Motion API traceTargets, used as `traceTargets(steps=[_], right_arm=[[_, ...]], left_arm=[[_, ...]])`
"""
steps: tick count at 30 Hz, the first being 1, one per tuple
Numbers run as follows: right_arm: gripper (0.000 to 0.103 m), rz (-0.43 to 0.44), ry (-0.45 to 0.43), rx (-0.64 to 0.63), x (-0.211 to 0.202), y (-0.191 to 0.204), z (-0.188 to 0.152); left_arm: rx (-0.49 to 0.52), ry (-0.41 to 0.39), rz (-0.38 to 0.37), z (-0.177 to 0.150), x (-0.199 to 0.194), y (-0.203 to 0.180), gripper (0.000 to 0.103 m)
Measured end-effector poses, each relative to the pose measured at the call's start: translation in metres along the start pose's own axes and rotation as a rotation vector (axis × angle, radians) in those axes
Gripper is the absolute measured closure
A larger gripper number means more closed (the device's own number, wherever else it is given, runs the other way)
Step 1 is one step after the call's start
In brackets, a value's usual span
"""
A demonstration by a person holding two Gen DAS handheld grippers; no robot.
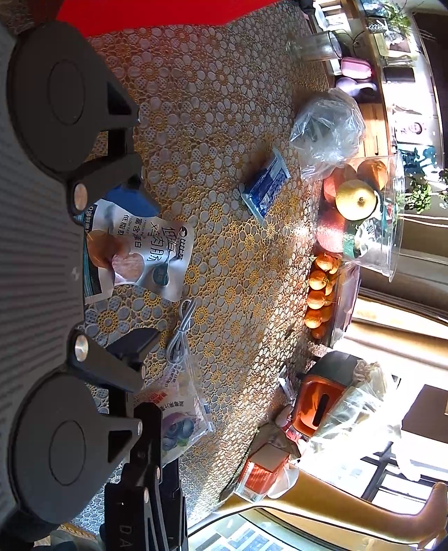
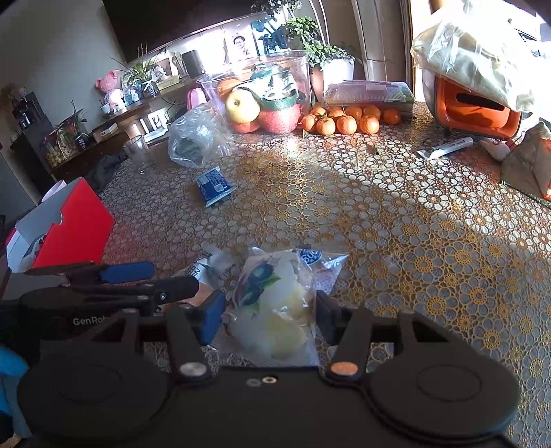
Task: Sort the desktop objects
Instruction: 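Close the left tool on the sausage packet while the right tool grasps the clear pouch bag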
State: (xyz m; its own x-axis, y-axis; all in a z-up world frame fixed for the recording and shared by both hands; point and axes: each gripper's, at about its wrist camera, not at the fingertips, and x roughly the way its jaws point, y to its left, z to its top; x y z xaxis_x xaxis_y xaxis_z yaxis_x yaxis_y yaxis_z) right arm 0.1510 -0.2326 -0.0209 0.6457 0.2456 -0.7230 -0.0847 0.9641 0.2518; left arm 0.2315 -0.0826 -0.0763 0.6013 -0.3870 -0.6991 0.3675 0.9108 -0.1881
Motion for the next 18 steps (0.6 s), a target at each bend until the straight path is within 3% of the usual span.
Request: traceTargets(steps=[10,18], right_arm=[[0.048,-0.010,0.030,0.019,0.017,-0.015,-0.005],[0.048,-0.010,0.039,0.024,0.021,-0.018,-0.006]], left_arm=[[0.103,0.021,0.017,0.005,0.036,-0.002,0.032],[0.130,0.046,0.031,0.006,0.051,-0.004,0.033]])
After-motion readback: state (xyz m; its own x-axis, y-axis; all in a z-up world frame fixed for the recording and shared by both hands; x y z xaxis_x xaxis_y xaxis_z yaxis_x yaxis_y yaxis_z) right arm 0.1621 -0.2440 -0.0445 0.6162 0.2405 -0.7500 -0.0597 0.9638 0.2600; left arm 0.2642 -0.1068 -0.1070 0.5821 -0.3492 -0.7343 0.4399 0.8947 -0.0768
